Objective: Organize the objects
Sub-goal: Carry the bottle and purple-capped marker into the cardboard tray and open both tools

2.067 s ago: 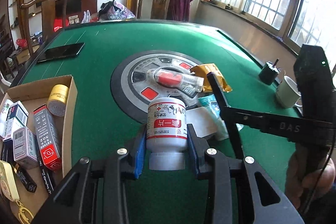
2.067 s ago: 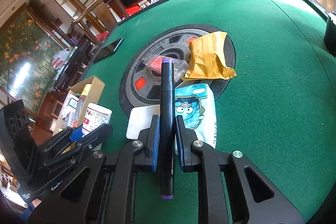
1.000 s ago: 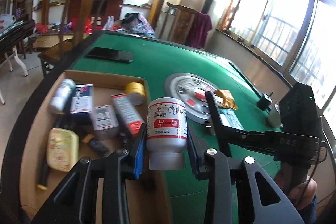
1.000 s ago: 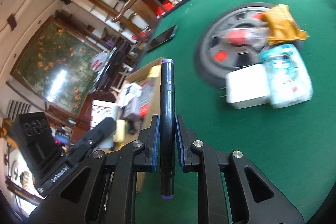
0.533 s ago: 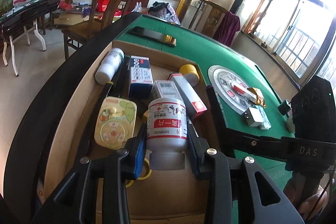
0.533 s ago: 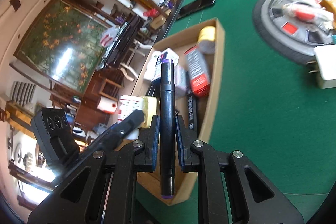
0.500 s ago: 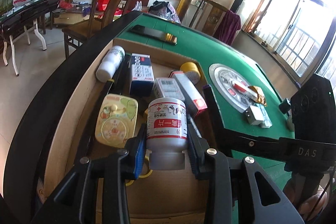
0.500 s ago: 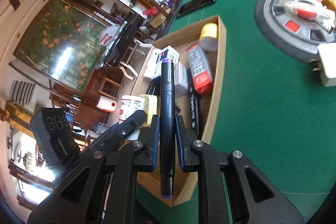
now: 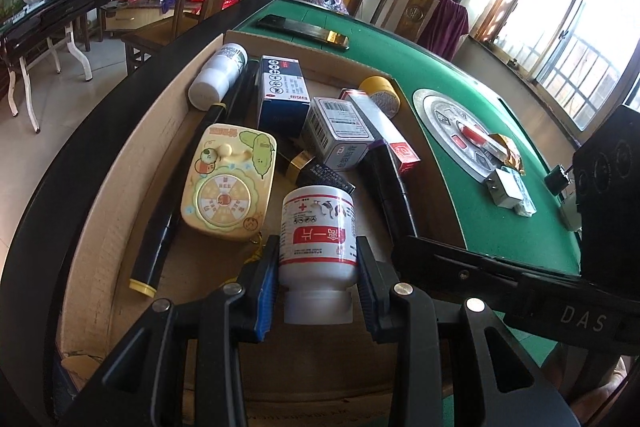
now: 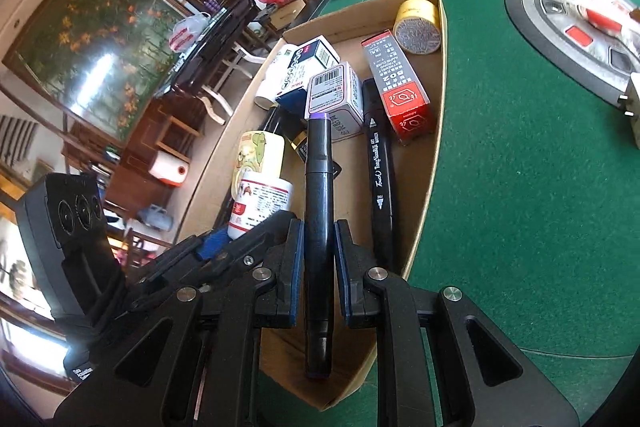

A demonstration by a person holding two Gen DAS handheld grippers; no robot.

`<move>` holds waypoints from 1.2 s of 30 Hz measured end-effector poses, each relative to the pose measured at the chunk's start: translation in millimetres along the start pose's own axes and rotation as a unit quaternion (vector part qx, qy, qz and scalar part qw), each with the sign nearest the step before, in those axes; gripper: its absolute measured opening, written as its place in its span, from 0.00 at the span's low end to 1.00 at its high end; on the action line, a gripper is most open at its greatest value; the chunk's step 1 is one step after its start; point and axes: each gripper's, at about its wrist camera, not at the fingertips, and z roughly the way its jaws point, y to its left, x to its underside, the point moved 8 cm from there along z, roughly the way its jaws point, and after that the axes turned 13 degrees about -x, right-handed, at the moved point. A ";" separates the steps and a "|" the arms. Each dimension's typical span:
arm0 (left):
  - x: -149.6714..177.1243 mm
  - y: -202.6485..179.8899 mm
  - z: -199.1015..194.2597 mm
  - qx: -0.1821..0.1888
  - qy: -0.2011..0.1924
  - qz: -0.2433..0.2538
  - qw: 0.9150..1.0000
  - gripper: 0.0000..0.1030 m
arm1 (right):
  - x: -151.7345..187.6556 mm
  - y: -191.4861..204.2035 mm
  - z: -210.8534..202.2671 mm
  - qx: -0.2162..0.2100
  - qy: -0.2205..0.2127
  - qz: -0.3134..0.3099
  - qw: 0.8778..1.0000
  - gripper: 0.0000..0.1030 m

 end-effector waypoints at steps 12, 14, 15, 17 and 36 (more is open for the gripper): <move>2.0 3.0 -1.0 -0.009 -0.005 -0.001 1.000 0.34 | -2.7 -14.7 -11.4 -0.011 -0.017 0.069 0.997 0.14; 1.2 3.2 -0.9 -0.012 -0.005 -0.001 1.000 0.34 | -4.8 -16.8 -11.2 -0.010 -0.017 0.071 0.997 0.14; 0.9 3.1 -0.8 -0.012 -0.006 -0.001 1.000 0.34 | -7.1 -16.6 -10.1 -0.004 -0.015 0.063 0.998 0.14; 0.5 3.1 -0.9 -0.015 -0.006 -0.002 1.000 0.34 | -11.0 -17.7 -9.3 0.004 -0.020 0.058 0.998 0.14; 0.8 -0.3 -4.6 -0.021 0.004 0.000 1.000 0.35 | -2.0 -1.4 -1.1 0.027 0.011 0.019 0.999 0.15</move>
